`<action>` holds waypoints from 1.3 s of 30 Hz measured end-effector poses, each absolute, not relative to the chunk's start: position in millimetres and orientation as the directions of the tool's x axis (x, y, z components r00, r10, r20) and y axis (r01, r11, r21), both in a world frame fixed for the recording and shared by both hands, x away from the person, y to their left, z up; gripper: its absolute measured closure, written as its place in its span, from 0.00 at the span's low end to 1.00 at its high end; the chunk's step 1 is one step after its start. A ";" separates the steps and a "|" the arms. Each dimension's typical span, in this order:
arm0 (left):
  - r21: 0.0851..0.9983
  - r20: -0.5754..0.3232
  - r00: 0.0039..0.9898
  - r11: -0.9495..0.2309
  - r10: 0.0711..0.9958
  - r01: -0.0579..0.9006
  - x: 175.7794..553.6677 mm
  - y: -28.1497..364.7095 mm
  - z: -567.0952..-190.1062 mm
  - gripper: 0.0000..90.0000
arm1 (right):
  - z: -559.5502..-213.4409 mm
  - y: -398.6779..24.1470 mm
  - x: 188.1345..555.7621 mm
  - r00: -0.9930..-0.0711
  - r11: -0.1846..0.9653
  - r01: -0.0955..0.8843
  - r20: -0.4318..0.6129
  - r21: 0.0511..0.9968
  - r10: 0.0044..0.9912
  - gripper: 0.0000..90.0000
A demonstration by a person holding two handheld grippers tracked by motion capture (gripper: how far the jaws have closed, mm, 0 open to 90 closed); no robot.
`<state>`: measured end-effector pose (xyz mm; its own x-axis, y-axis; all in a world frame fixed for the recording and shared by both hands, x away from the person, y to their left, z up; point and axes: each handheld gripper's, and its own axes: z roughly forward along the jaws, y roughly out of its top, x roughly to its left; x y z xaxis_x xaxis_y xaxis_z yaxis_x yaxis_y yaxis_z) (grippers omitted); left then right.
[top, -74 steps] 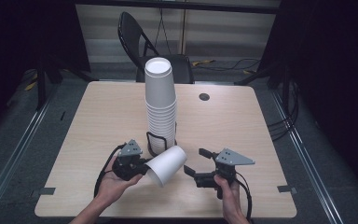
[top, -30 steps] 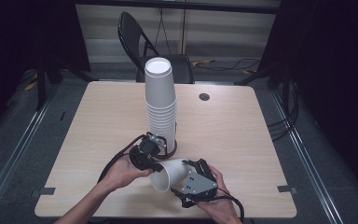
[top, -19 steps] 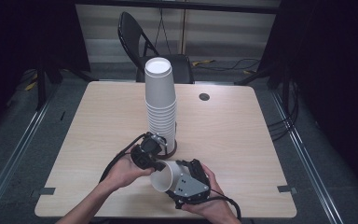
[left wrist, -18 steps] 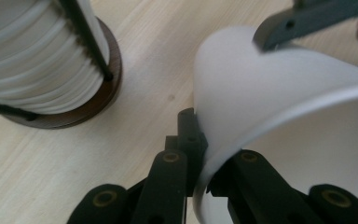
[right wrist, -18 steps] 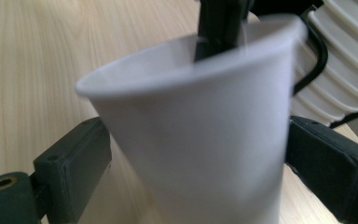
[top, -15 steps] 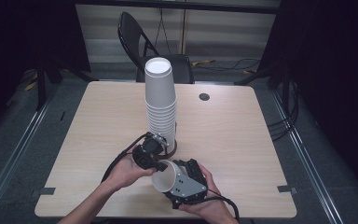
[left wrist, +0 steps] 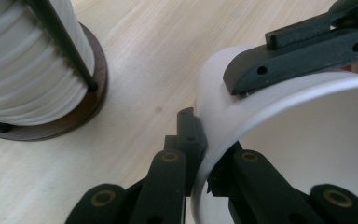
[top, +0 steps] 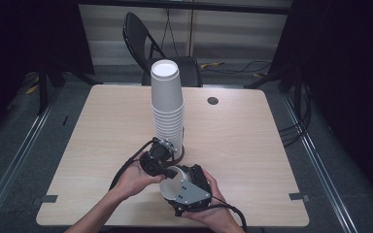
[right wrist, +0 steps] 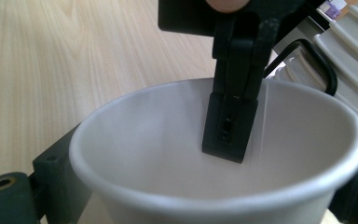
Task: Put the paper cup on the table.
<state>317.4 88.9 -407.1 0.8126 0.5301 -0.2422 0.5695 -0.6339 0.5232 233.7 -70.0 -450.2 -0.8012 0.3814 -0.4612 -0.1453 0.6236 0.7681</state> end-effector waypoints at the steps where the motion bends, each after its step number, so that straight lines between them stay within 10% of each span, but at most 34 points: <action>1: 0.530 -0.250 0.812 -0.627 0.527 0.571 317.7 89.5 -408.2 0.96 | -449.5 -70.4 233.6 -0.802 0.623 -0.147 -0.462 0.768 0.380 0.08; 17: 0.632 -0.276 0.776 -0.501 0.567 0.591 310.9 96.7 -413.6 0.91 | -444.8 -82.8 238.2 -0.792 0.570 -0.092 -0.407 0.816 0.455 0.12; 39: 0.792 -0.241 0.767 -0.337 0.594 0.509 294.3 117.3 -428.6 0.52 | -445.8 -98.8 249.2 -0.803 0.481 0.034 -0.263 0.876 0.535 0.12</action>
<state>294.3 117.3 -428.6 0.7675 0.5942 -0.2405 0.5091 -0.3369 0.7921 249.2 -98.8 -445.8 -0.8026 0.5354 -0.2631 0.0338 0.4811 0.8760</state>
